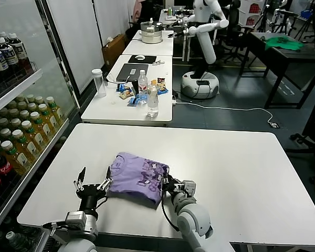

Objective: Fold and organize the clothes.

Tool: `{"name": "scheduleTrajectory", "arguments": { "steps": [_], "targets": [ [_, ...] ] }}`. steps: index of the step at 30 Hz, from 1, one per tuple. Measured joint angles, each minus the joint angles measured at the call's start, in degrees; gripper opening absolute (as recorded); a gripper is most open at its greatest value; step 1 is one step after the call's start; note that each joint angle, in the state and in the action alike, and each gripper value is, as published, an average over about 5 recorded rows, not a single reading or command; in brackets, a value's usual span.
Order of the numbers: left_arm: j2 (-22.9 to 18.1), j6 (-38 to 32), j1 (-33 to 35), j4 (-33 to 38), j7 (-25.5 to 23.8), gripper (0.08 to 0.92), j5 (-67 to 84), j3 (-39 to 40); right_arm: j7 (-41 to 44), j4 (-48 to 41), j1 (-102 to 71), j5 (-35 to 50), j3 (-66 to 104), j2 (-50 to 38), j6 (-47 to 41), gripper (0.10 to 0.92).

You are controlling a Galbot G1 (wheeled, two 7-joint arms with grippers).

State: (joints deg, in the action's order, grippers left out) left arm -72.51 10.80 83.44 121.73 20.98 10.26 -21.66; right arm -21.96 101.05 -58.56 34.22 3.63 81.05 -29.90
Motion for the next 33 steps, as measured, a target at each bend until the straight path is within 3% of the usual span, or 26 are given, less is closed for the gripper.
{"name": "scheduleTrajectory", "arguments": {
  "steps": [5, 24, 27, 33],
  "targets": [
    [0.3, -0.2, 0.4, 0.2, 0.0, 0.823, 0.1, -0.2, 0.7, -1.5, 1.9, -1.0, 0.4, -1.0, -0.5, 0.125],
    [-0.1, -1.1, 1.5, 0.6, -0.4, 0.823, -0.4, 1.0, 14.7, -7.0, 12.0, -13.3, 5.8, -15.5, -2.8, 0.127],
    [-0.2, -1.1, 1.5, 0.8, -0.5, 0.823, -0.5, 1.2, 16.8, -6.8, 11.9, -15.1, 6.8, -17.7, -3.0, 0.170],
    [-0.5, -1.3, 1.8, 1.1, -0.6, 0.823, -0.9, 1.5, 18.5, -4.8, 9.4, -17.7, 9.4, -20.2, -2.5, 0.336]
  ]
}}
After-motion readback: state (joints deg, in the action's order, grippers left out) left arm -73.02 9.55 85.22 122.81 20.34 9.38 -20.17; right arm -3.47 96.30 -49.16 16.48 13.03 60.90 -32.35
